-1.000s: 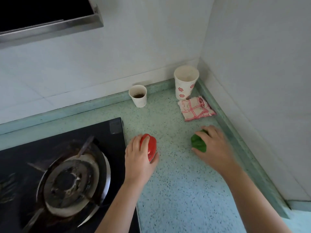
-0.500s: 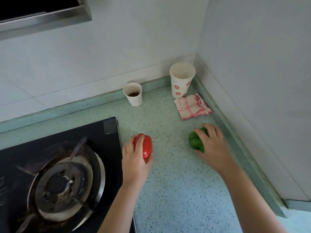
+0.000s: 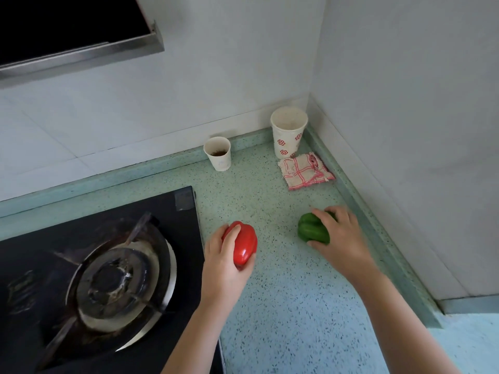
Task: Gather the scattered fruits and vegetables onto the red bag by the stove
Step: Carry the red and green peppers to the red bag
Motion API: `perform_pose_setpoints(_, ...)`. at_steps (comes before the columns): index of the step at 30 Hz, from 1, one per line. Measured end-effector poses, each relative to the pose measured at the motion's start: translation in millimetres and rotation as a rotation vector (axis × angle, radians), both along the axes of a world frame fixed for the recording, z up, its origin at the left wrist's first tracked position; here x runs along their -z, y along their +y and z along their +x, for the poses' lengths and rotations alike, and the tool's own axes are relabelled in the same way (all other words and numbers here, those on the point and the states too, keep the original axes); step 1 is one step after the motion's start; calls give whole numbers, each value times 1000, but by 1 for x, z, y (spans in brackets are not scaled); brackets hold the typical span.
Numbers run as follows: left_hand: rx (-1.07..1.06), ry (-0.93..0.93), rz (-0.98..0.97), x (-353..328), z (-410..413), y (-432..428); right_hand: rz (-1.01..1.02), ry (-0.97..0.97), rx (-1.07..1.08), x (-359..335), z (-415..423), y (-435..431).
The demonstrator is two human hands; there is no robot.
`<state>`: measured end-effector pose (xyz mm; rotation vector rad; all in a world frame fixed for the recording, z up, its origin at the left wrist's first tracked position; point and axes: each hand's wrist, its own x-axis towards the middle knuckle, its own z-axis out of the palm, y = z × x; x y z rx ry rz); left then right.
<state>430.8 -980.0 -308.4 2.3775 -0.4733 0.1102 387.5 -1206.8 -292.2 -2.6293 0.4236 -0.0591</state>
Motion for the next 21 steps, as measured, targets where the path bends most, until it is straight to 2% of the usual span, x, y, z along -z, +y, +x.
perform_pose_setpoints(13,-32,19,-294,-61,-68,43,75,-278,-98,-58,-52,70)
perform_pose_setpoints(21,-143,22,-368,-70,-102,95,98,-318,-243,-82,-82,134)
